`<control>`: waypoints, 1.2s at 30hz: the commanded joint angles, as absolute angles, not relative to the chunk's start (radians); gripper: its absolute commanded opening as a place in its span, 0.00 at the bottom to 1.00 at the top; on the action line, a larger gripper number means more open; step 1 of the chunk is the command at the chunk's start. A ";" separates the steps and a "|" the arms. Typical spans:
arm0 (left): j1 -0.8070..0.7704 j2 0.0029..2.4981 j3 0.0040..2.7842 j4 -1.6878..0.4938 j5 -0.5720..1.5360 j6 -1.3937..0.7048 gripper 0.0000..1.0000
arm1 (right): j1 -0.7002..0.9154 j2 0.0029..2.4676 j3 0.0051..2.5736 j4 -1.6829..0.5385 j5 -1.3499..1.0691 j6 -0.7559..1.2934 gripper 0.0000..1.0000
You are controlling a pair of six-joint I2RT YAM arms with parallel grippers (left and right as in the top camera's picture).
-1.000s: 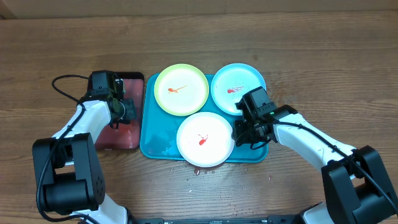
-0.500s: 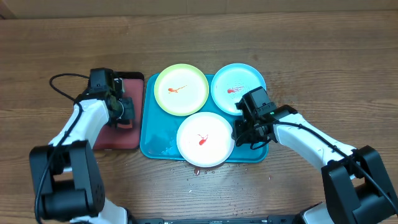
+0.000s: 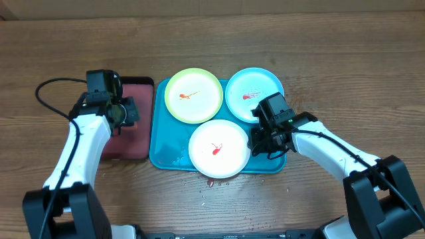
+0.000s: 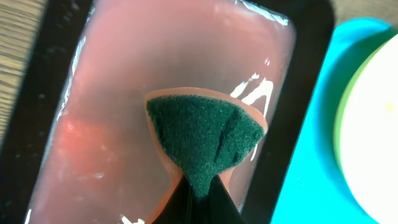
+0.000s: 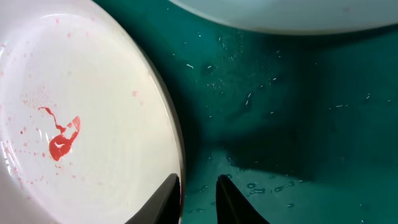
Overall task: Clean dirty plates on tray and stack at the side
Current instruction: 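Grasp the green sponge with the left gripper and dip it in the water, then scrub the white plate with the sponge while the right gripper holds it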
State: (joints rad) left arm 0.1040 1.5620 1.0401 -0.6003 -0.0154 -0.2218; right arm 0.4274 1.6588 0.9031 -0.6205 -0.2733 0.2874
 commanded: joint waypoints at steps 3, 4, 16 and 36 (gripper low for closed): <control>0.091 1.466 1.040 -0.617 -0.062 -0.325 0.04 | 0.433 1.665 0.916 -0.615 -0.247 0.281 0.22; 0.091 1.452 1.032 -0.613 -0.062 -0.331 0.04 | 0.433 1.665 0.916 -0.615 -0.247 0.281 0.22; 0.091 1.375 0.983 -0.508 -0.157 -0.392 0.04 | 0.433 1.665 0.916 -0.602 -0.247 0.281 0.22; 0.091 1.375 0.984 -0.271 -0.156 -0.392 0.04 | 0.433 1.665 0.916 -0.599 -0.247 0.281 0.22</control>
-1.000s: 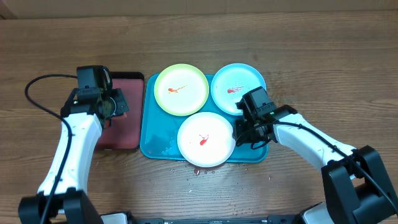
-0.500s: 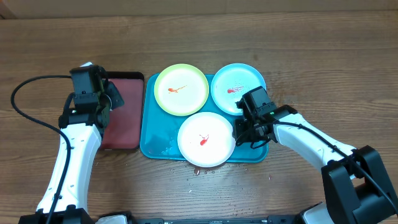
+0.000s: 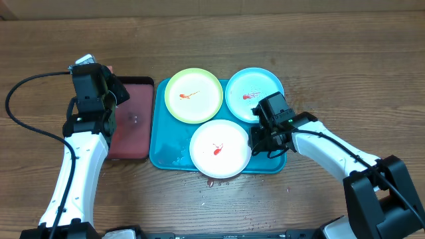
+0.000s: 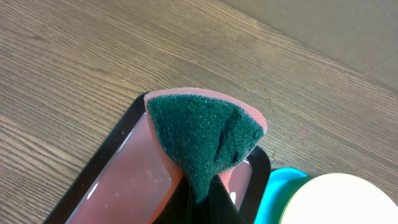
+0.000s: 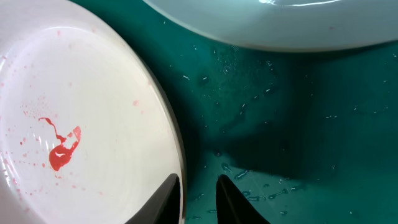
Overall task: Clean dirty plates on tray and stack at the side
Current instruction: 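Scrub the white plate with the sponge while the right gripper holds it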
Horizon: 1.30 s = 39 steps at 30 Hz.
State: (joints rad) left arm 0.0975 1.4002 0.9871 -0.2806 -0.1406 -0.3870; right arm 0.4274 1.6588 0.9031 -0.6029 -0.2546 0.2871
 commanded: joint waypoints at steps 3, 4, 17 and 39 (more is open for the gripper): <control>0.091 1.375 0.984 -0.272 -0.157 -0.389 0.04 | 0.433 1.665 0.916 -0.599 -0.247 0.281 0.22; 0.091 1.375 0.984 -0.272 -0.157 -0.388 0.04 | 0.433 1.665 0.916 -0.599 -0.247 0.281 0.22; 0.015 1.422 0.984 -0.477 0.210 -0.218 0.04 | 0.433 1.665 0.916 -0.628 -0.248 0.282 0.20; -0.557 1.547 0.984 -0.557 0.342 0.075 0.04 | 0.433 1.665 0.916 -0.684 -0.317 0.289 0.04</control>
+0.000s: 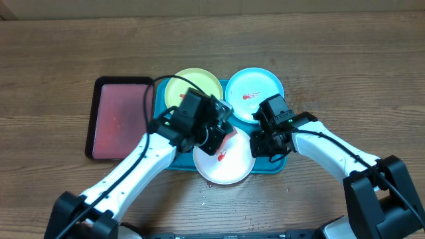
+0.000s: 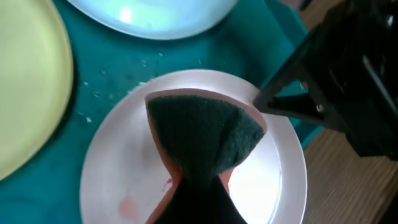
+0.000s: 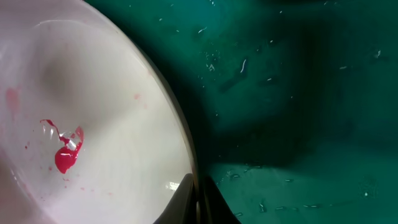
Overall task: Clean dirty plates on tray and stack at the side
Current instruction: 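Scrub the white plate with the sponge while the right gripper holds it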
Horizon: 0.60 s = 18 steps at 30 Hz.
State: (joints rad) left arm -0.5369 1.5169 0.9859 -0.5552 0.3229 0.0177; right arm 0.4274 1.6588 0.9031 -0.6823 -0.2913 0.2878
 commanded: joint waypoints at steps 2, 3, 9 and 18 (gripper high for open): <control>-0.564 1.565 0.984 -0.573 0.350 0.110 0.04 | 0.433 1.665 0.916 -0.690 -0.317 0.297 0.04; -0.564 1.571 0.984 -0.583 0.358 0.126 0.04 | 0.433 1.665 0.916 -0.690 -0.317 0.302 0.04; -0.571 1.629 0.984 -0.632 0.417 0.215 0.04 | 0.433 1.665 0.916 -0.679 -0.316 0.311 0.04; -0.589 1.774 0.984 -0.608 0.232 0.161 0.04 | 0.433 1.665 0.916 -0.680 -0.316 0.311 0.04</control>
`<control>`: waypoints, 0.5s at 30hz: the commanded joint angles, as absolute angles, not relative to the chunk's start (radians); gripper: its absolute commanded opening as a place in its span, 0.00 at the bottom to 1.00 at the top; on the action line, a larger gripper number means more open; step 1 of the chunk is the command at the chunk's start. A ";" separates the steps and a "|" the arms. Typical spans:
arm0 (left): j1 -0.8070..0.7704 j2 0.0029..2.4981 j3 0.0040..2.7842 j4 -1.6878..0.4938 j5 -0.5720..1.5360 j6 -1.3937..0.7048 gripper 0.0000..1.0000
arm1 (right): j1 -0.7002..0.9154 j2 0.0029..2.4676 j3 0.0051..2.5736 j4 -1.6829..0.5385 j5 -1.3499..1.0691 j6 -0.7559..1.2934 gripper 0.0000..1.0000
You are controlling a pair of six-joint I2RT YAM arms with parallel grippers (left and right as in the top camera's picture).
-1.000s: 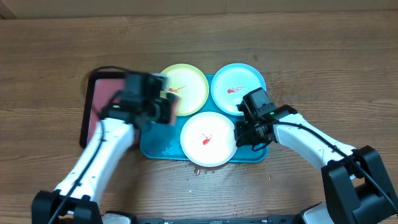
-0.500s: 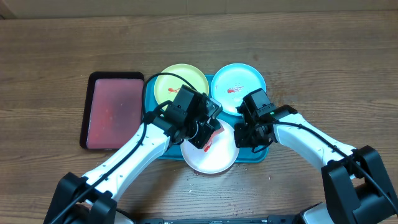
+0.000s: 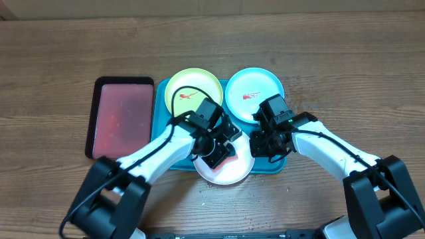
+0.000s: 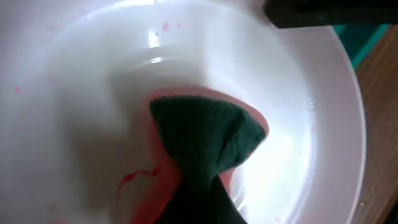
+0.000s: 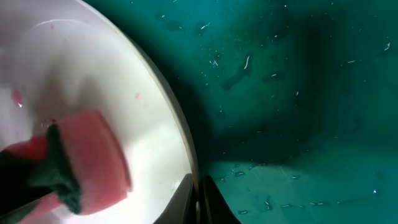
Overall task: Clean dirty plates on tray and stack at the side
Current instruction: 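Scrub the white plate with the sponge while the right gripper holds it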
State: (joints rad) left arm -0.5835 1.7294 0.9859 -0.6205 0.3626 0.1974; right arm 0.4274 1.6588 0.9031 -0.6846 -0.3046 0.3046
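A white plate [image 3: 229, 171] smeared with red sits at the front of the blue tray [image 3: 161, 143]. My left gripper [image 3: 222, 151] is shut on a pink sponge with a green scrub face [image 4: 202, 140], pressed on the plate's inside beside a red smear [image 4: 134, 180]. My right gripper [image 3: 257, 143] is shut on the white plate's right rim [image 5: 186, 163]. In the right wrist view the sponge [image 5: 93, 155] shows on the plate. A green plate [image 3: 192, 89] and a light blue plate [image 3: 255, 89], both with red marks, lie behind.
A black tray of pinkish water [image 3: 121, 123] stands left of the blue tray. Wooden tabletop [image 3: 332, 66] surrounds everything. Droplets and red specks lie at the tray's front edge [image 3: 209, 184].
My left gripper has dropped from just above the white plate to pressing the sponge onto its inside. The red blob is now partly smeared. The right gripper still pinches the rim.
My left gripper held the sponge in the pink water tray, then clear of it over the tray's far end. Meanwhile the right gripper stood open at the white plate's rim. Later it was shut on the rim with the sponge above the plate, now on it.
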 commanded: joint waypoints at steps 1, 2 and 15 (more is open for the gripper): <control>-0.587 1.781 0.984 -0.604 0.170 0.130 0.04 | 0.433 1.665 0.916 -0.680 -0.316 0.311 0.04; -0.585 1.785 0.984 -0.599 0.088 0.073 0.04 | 0.433 1.665 0.916 -0.680 -0.316 0.311 0.04; -0.611 1.691 1.168 -0.727 0.112 -0.049 0.04 | 0.433 1.665 0.916 -0.686 -0.316 0.311 0.04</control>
